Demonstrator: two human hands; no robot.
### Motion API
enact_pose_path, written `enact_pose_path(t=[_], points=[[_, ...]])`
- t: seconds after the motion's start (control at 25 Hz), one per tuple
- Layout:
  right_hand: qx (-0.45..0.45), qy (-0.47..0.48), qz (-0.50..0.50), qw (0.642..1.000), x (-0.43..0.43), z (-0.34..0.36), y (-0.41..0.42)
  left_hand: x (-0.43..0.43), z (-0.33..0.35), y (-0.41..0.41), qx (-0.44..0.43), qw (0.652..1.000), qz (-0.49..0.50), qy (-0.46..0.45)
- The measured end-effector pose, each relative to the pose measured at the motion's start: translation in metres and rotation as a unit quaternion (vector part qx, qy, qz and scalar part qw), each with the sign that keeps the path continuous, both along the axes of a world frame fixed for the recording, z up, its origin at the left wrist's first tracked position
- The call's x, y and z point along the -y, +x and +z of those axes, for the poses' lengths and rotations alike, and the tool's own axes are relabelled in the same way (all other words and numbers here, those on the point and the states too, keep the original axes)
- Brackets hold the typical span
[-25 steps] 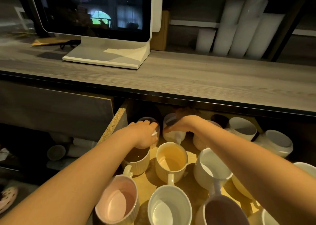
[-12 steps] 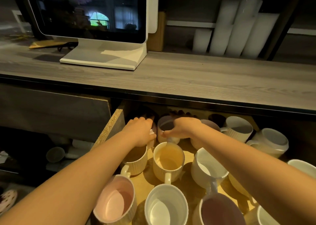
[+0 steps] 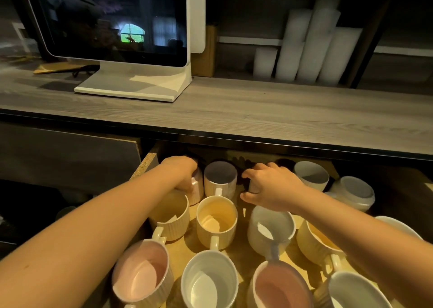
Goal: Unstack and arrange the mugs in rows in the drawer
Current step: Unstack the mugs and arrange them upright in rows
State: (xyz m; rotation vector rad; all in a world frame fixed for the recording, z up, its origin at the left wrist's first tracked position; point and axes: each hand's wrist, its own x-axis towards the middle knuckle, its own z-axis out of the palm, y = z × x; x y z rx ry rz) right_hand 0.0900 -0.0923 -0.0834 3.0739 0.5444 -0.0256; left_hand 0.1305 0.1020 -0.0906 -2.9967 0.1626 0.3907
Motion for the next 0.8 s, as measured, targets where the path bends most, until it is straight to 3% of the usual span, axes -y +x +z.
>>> enact_pose_path(t=[0.16,0.36,0.8], points=[[-0.004,-0.006,-0.016,1.000,0.009,0.000,-0.004,-0.007,0.007,-0.010,0.068,0.997,-0.041,-0.010],[0.020,-0.042,-0.002,0.999,0.014,0.001,-0.010,-0.007,0.007,-0.028,0.175,0.980,-0.068,0.072],[0.062,-0.052,0.015,0.997,0.017,0.014,-0.017,-0.011,0.024,-0.077,0.276,0.950,-0.131,0.068]])
